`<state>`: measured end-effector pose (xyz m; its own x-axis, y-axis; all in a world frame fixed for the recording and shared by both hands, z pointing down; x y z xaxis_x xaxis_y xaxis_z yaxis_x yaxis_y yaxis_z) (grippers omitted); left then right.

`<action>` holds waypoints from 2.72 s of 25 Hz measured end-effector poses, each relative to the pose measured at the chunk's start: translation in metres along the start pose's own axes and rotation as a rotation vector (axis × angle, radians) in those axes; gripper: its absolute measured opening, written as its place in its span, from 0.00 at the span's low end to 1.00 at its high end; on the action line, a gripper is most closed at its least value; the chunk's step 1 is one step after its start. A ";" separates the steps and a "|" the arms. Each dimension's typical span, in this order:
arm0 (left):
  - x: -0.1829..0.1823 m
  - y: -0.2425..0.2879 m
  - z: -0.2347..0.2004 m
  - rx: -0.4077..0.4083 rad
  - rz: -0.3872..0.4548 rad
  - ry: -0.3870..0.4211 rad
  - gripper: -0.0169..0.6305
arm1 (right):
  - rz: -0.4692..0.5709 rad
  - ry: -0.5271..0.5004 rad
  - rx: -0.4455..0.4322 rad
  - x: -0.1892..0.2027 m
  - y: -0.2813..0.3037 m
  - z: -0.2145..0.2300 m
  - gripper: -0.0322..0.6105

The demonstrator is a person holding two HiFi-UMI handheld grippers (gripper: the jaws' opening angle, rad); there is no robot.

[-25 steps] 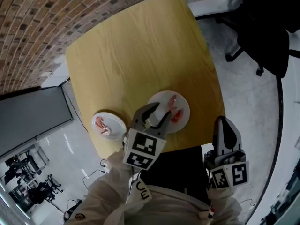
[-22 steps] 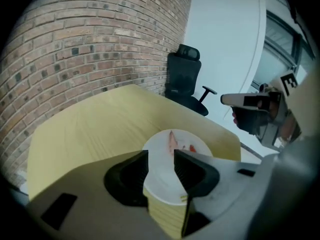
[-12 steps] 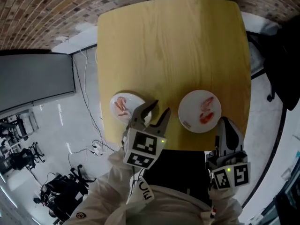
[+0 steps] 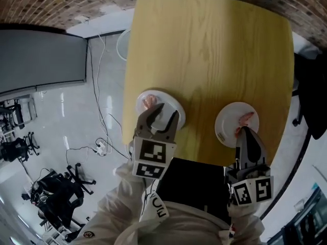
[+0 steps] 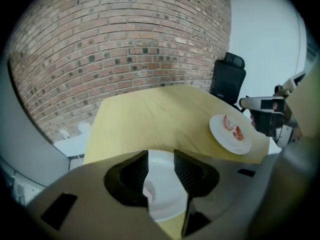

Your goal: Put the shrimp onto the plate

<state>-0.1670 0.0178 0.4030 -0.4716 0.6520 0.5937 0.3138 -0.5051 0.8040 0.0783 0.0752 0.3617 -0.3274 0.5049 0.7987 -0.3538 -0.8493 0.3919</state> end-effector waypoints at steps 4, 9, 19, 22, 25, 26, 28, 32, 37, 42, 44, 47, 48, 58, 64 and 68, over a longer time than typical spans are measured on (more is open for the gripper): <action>0.011 -0.005 -0.025 -0.077 0.013 -0.063 0.27 | -0.017 -0.016 -0.024 0.003 0.010 -0.013 0.09; 0.017 -0.008 -0.046 -0.133 0.027 -0.118 0.27 | -0.036 -0.023 -0.039 0.005 0.019 -0.021 0.09; 0.027 0.000 -0.061 -0.132 0.037 -0.223 0.31 | -0.064 -0.029 -0.058 0.010 0.036 -0.028 0.09; 0.031 0.004 -0.065 -0.132 0.017 -0.247 0.31 | -0.069 -0.028 -0.060 0.010 0.041 -0.028 0.09; 0.034 0.010 -0.066 -0.122 -0.015 -0.264 0.31 | -0.073 -0.027 -0.062 0.009 0.045 -0.027 0.09; 0.034 0.011 -0.066 -0.120 -0.023 -0.267 0.31 | -0.075 -0.027 -0.062 0.009 0.046 -0.027 0.09; 0.035 0.012 -0.065 -0.121 -0.037 -0.268 0.31 | -0.076 -0.026 -0.063 0.009 0.046 -0.026 0.09; 0.037 0.015 -0.067 -0.128 -0.066 -0.258 0.31 | -0.079 -0.020 -0.063 0.010 0.048 -0.025 0.09; 0.036 0.017 -0.066 -0.124 -0.079 -0.252 0.31 | -0.079 -0.022 -0.062 0.009 0.050 -0.024 0.09; 0.036 0.018 -0.067 -0.126 -0.085 -0.254 0.31 | -0.078 -0.019 -0.059 0.008 0.051 -0.023 0.09; 0.036 0.019 -0.067 -0.127 -0.085 -0.252 0.31 | -0.077 -0.018 -0.057 0.010 0.051 -0.022 0.09; 0.036 0.021 -0.066 -0.126 -0.086 -0.248 0.31 | -0.078 -0.012 -0.055 0.011 0.051 -0.020 0.09; 0.035 0.021 -0.066 -0.126 -0.086 -0.246 0.31 | -0.079 -0.010 -0.054 0.011 0.051 -0.020 0.09; 0.037 0.020 -0.065 -0.133 -0.084 -0.232 0.29 | -0.072 -0.003 -0.046 0.013 0.046 -0.019 0.09; 0.037 0.022 -0.062 -0.125 -0.100 -0.180 0.29 | -0.072 0.000 -0.041 0.015 0.043 -0.020 0.09; 0.037 0.022 -0.061 -0.129 -0.104 -0.157 0.28 | -0.072 0.004 -0.035 0.017 0.043 -0.019 0.09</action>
<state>-0.2282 -0.0040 0.4411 -0.3584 0.7794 0.5138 0.1574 -0.4921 0.8562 0.0413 0.0498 0.3835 -0.3038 0.5649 0.7672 -0.4070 -0.8050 0.4316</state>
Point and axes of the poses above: the fingertips, and each gripper's own axes: y forward along the fingers, z to its right, x out of its underside, the point moved 7 cm from there along -y, backward along the fingers, and after that the axes turned 3 degrees about y, right-handed, at the moved point
